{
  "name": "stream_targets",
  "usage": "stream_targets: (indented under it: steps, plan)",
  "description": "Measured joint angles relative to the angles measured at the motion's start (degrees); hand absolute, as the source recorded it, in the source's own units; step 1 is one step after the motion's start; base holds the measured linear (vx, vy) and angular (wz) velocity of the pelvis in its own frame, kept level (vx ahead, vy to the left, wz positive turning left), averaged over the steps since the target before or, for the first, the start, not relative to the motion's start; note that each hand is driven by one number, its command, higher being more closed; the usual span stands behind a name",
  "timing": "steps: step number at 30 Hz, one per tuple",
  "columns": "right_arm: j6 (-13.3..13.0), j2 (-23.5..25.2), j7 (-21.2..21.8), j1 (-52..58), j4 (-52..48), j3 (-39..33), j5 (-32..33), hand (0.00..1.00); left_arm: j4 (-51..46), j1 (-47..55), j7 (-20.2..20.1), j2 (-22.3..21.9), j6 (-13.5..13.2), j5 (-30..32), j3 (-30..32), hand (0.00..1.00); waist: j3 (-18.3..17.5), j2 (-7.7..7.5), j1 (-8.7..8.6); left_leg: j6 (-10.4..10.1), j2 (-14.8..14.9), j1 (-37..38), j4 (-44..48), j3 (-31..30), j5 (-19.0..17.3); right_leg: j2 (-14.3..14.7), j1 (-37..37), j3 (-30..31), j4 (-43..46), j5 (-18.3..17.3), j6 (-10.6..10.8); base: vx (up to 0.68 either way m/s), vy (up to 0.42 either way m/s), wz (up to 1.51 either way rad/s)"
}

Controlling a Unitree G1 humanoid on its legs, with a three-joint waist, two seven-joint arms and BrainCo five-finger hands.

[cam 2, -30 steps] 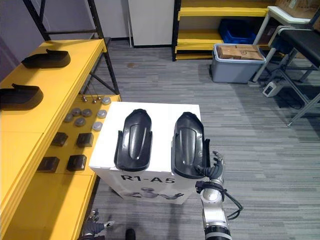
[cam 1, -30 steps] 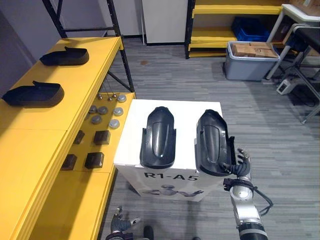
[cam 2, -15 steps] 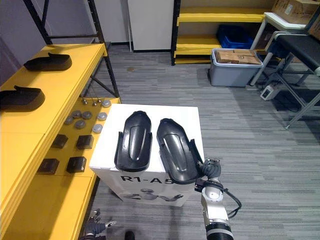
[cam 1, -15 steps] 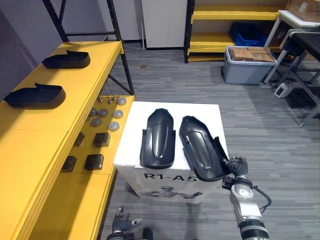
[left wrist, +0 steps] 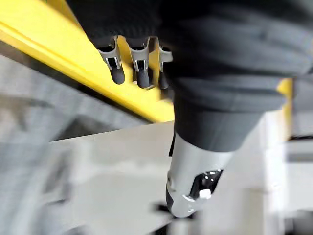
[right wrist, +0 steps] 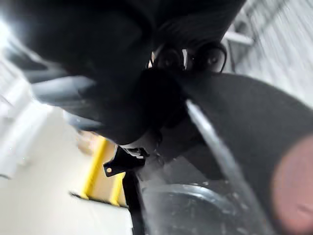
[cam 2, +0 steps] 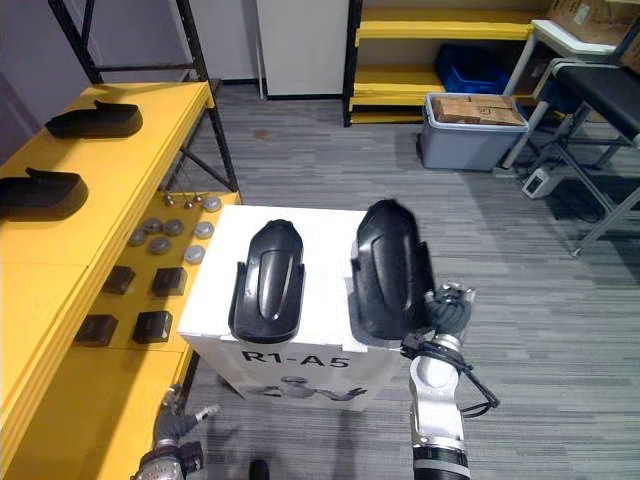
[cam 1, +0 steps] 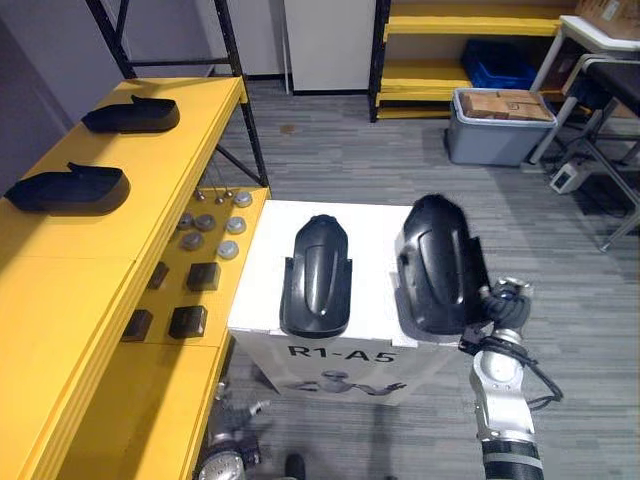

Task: Walk over and take plastic housings, then place them on the shelf

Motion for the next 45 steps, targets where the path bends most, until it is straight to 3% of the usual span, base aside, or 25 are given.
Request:
stream_targets:
  steps: [7,12,22,31,32,38,39,45]
  plan:
    - [-1.2,0.9,-0.7,0.4,-6.4,1.4,-1.8,1.0,-17.4,-0.2,1.5,-0.9,-3.5,-2.0,-0.3,0.0,0.0,-0.03,-0.05,0.0,-0.1,0.2,0.0,-0.5,0.0,0.0,0.4,-0.3,0.0,0.0,0.0,0.0,0.0,0.02]
    - [-3.5,0.9,-0.3,0.2,-10.7,5.4,-2.0,1.0,-27.0,-0.7,1.0,-0.5,-6.0,-4.4,-7.1,0.0,-0.1,-0.06,-0.03,0.0,-0.1,0.7,0.0,-0.8,0.0,-0.1,1.0,-0.3,0.0,-0.1,0.1,0.0,0.0,0.02]
    - [-7.5,0.3,3.9,-4.5,-14.1,20.4,-2.5,1.0,-27.2,-10.3,-3.7,2.3,-6.5,-13.5,-22.8,0.0,-1.3,-0.13,-1.34,0.0,-0.1,0.9,0.0,-0.7,0.0,-0.1,1.0,-0.1,0.2,0.0,0.1,0.0,0.0,0.0]
    - [-8.8,-0.9,8.1,-4.5,-11.3,29.7,-2.7,1.0,-23.4,-16.3,-3.6,3.1,-5.2,-22.3,-26.8,0.0,-2.0,-0.11,-1.56,0.0,-0.1,1.3,0.0,-0.2,0.0,-0.1,1.0,0.2,0.3,0.0,0.2,-0.01,0.002,-0.02]
    - [-9.2,-1.9,8.3,-4.5,-10.3,30.0,-2.7,1.0,-23.4,-16.3,-3.5,4.0,-5.1,-22.7,-26.8,1.0,-2.1,-0.1,-1.54,0.0,-0.1,1.4,0.0,0.1,0.0,-0.1,1.0,0.3,0.3,0.0,0.2,-0.02,0.009,-0.07]
    - [-9.5,-5.3,9.7,-3.6,-6.0,30.6,-2.7,1.0,-23.4,-16.3,-3.0,6.2,-4.6,-24.5,-26.8,1.0,-2.2,-0.11,-2.25,0.0,-0.1,1.5,0.0,0.3,0.0,-0.1,0.9,0.7,0.2,0.3,0.3,-0.01,0.004,-0.02]
    - [-10.1,-6.1,9.9,-2.8,-5.9,31.3,-2.7,0.0,-23.4,-16.3,-2.2,6.6,-4.3,-24.5,-26.7,1.0,-2.4,-0.12,-2.61,0.0,-0.2,1.4,0.0,0.3,0.0,-0.1,0.9,0.8,0.1,0.3,0.3,0.0,0.0,0.0]
    - [-12.4,-9.3,10.5,1.0,-5.9,34.0,-2.7,0.0,-23.0,-16.3,-0.3,8.3,-4.1,-24.4,-26.0,1.0,-3.5,-0.24,-2.99,0.0,-0.1,1.4,0.0,0.4,0.0,-0.1,0.9,0.9,0.0,0.3,0.3,0.0,0.0,0.0]
